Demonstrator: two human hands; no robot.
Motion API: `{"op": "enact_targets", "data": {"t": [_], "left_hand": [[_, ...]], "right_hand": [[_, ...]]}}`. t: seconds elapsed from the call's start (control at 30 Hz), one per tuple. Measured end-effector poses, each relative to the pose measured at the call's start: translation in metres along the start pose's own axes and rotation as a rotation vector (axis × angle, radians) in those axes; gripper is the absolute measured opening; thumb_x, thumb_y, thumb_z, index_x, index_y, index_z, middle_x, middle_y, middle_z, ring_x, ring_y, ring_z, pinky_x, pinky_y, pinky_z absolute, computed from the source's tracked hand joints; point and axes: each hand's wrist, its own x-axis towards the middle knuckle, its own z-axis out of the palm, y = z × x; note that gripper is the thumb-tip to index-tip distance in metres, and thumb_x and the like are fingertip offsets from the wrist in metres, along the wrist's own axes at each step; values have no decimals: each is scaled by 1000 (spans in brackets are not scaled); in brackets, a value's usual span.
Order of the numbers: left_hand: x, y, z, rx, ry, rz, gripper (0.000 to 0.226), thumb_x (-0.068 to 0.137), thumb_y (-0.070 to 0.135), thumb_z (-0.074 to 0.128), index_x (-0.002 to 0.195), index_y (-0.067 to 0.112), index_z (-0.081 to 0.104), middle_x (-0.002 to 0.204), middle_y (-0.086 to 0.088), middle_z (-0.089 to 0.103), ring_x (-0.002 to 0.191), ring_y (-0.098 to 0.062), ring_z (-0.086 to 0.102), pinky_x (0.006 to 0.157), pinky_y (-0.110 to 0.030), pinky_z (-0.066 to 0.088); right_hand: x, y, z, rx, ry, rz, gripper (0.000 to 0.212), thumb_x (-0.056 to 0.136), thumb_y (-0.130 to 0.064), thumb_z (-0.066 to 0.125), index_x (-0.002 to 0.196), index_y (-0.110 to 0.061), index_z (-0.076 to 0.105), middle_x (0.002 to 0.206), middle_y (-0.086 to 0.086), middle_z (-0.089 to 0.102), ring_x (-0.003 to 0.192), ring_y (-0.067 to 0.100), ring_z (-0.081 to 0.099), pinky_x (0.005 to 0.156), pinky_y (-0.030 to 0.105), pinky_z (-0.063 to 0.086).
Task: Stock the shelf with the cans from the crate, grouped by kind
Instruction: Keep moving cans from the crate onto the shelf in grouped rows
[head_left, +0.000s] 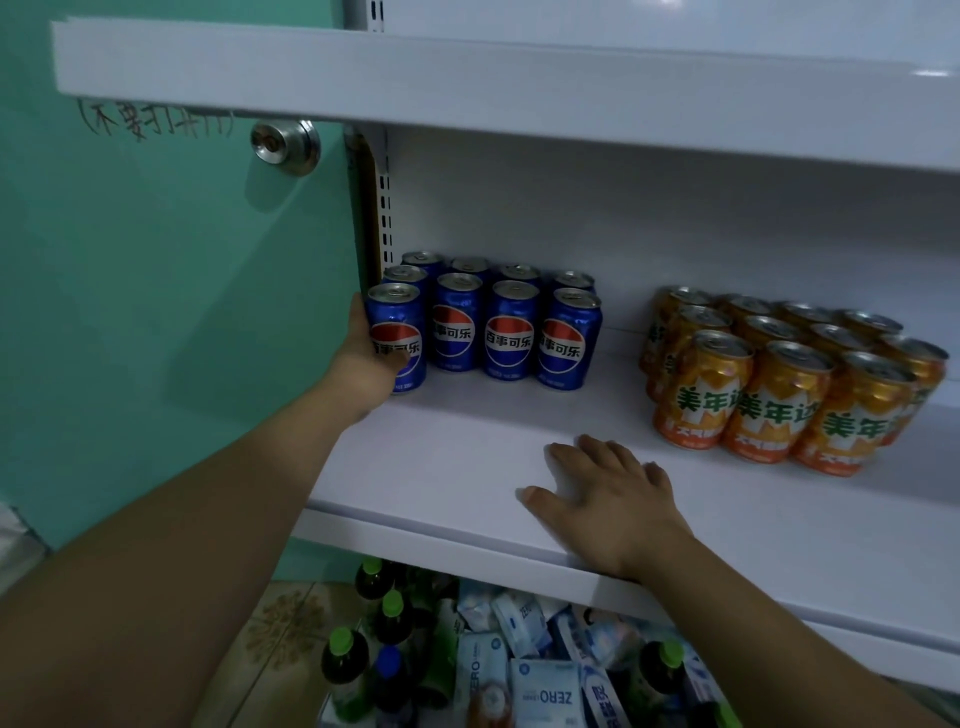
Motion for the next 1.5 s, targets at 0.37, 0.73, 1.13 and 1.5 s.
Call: {"op": "enact_targets", "data": {"t": [0.37, 0.73, 1.13, 1.5], "left_hand": [[-31, 16, 0, 128, -37, 32, 84, 80, -4, 67, 146, 19, 21, 123, 0, 49, 110, -18, 52, 87, -27, 42], [-127, 87, 69, 607, -484, 121, 81, 89, 37, 62, 152, 21, 14, 159, -2, 16, 142, -23, 25, 109, -30, 28], [-301, 146, 297, 640, -1114, 640, 67, 91, 39, 59, 147, 16, 31, 154, -6, 28, 137, -22, 33, 109, -27, 29], [-462, 93, 445, 772, -1638, 698, 74, 92, 41, 57, 151, 17, 20, 158, -4, 18, 142, -24, 26, 112, -34, 29]], "right_hand": [[4, 1, -3, 54, 16, -41, 68, 89, -71, 33, 147, -35, 31, 160, -4, 17, 146, 17, 13, 117, 47, 10], [-67, 116, -55, 148, 92, 278, 73, 88, -69, 42, 145, -23, 39, 151, 5, 40, 132, 25, 43, 109, 37, 34], [-267, 283, -73, 239, 311, 769, 77, 87, -68, 48, 145, -18, 41, 141, 7, 51, 121, 28, 53, 93, 37, 46], [-455, 380, 18, 389, 285, 1253, 72, 91, -64, 44, 147, -18, 36, 151, 8, 40, 135, 27, 40, 106, 37, 35]]}}
